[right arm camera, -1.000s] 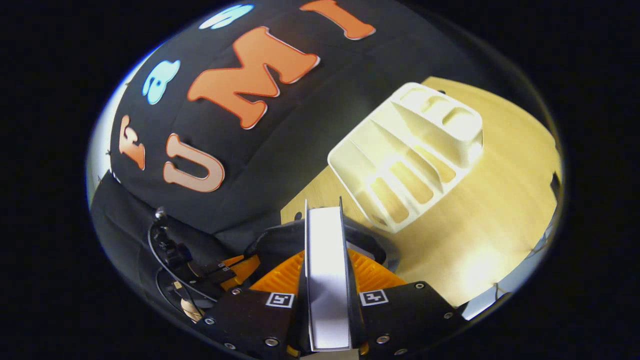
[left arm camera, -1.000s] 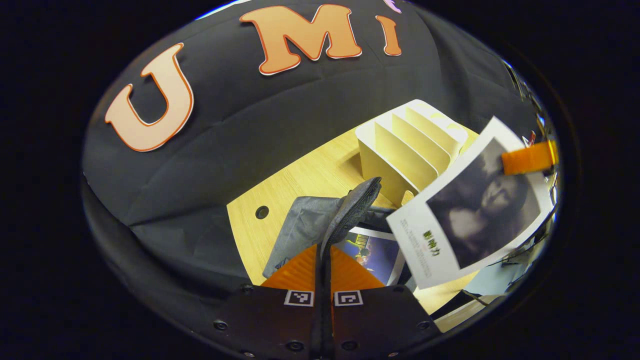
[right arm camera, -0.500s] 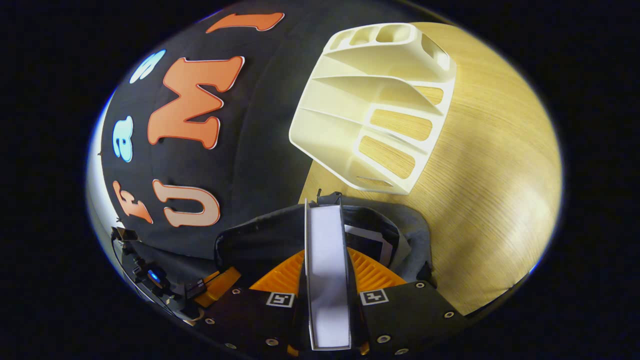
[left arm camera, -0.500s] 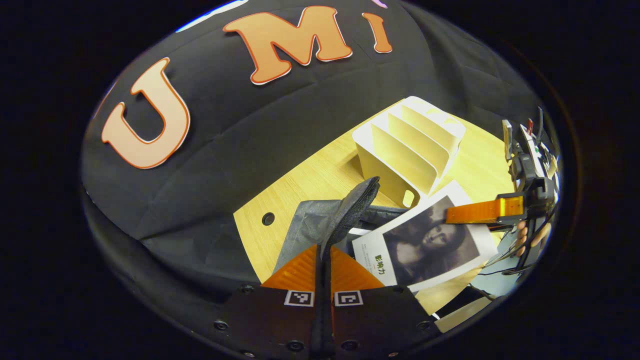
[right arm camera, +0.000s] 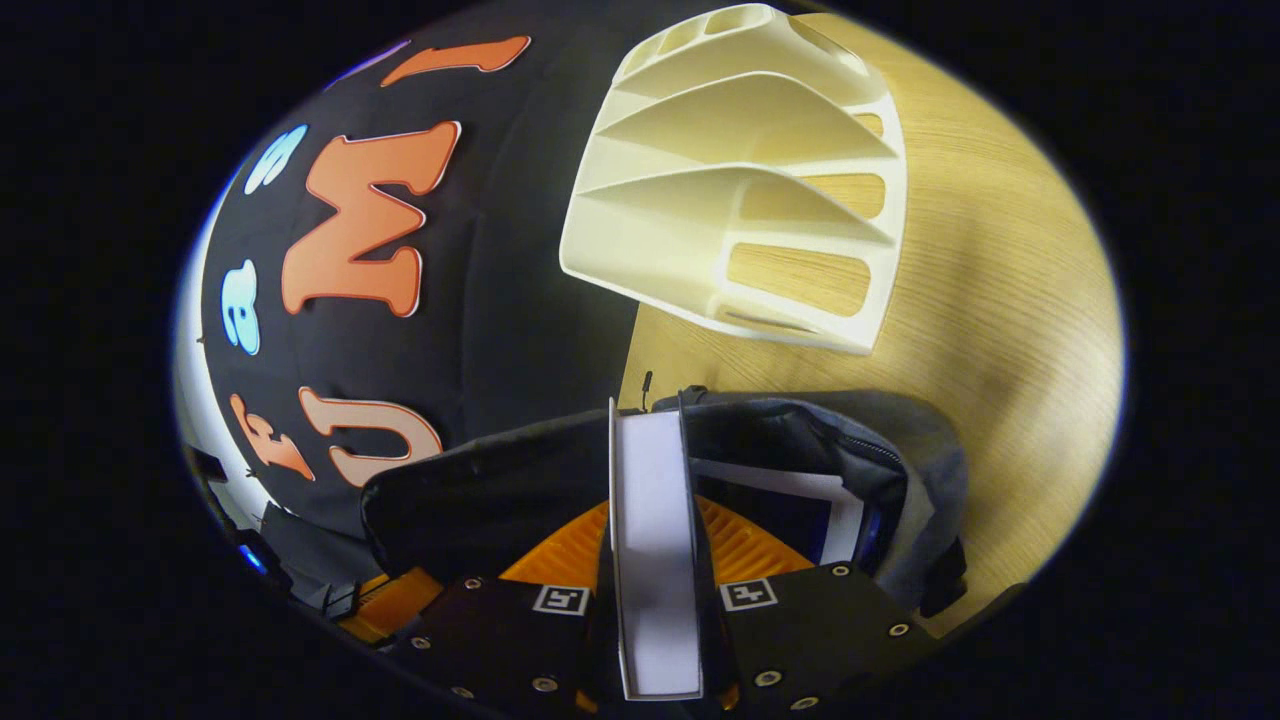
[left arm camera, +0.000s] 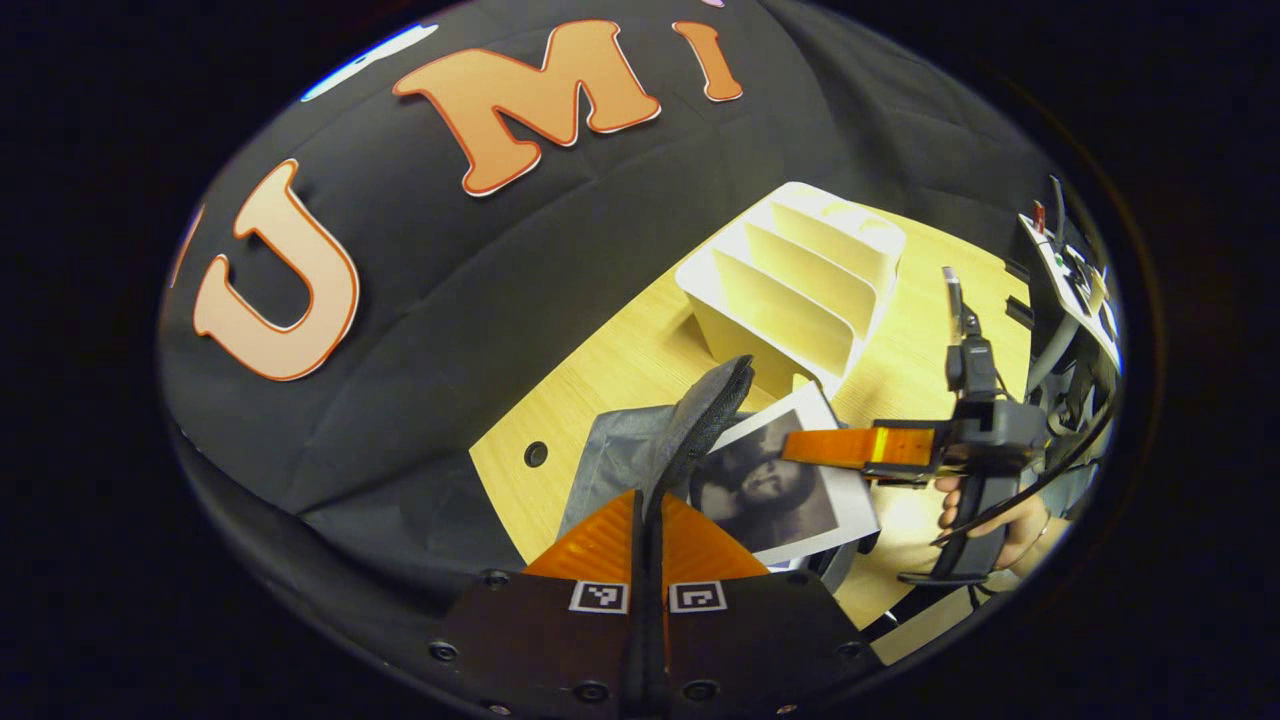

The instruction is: Open the schoolbag, grab two books from the bookshelf and put them into the schoolbag.

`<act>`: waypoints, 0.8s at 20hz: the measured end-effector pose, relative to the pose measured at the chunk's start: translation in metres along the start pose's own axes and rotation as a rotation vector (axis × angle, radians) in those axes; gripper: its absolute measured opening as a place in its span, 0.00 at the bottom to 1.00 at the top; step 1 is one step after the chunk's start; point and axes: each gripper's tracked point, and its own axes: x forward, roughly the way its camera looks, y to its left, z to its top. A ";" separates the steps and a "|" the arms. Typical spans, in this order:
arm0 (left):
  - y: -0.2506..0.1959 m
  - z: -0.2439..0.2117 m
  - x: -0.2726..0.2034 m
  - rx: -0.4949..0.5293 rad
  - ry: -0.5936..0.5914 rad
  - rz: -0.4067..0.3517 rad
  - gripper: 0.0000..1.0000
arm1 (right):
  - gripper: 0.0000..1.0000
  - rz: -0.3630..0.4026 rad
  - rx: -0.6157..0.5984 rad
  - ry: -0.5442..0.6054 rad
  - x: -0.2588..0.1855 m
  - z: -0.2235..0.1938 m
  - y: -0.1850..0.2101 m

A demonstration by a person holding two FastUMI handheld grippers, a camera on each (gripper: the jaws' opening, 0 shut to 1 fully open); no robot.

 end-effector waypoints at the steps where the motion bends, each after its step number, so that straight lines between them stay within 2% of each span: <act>1: -0.002 0.001 0.000 0.004 -0.001 -0.004 0.01 | 0.33 -0.002 0.000 -0.001 0.007 -0.004 0.002; 4: -0.005 0.005 -0.001 0.005 -0.008 -0.007 0.01 | 0.33 -0.003 0.016 -0.008 0.022 -0.007 0.004; 6: -0.007 0.006 0.001 0.000 -0.011 -0.016 0.01 | 0.33 -0.030 0.008 -0.009 0.032 -0.010 -0.007; 9: -0.006 0.005 0.000 0.003 -0.011 -0.013 0.01 | 0.35 -0.066 0.061 0.015 0.035 -0.017 -0.017; 11: -0.005 0.000 0.003 -0.008 -0.003 -0.013 0.01 | 0.41 -0.152 0.040 0.025 0.031 -0.022 -0.036; 12: -0.005 -0.003 0.005 -0.016 0.001 -0.017 0.01 | 0.50 -0.173 0.034 0.037 0.027 -0.026 -0.041; 13: -0.006 -0.007 0.006 -0.028 0.001 -0.026 0.01 | 0.40 -0.187 0.030 0.049 0.025 -0.026 -0.042; 14: -0.008 -0.010 0.006 -0.037 0.001 -0.034 0.01 | 0.57 -0.210 0.021 0.058 0.021 -0.030 -0.047; 16: -0.009 -0.014 0.008 -0.044 0.004 -0.036 0.01 | 0.63 -0.232 -0.004 0.069 0.010 -0.029 -0.051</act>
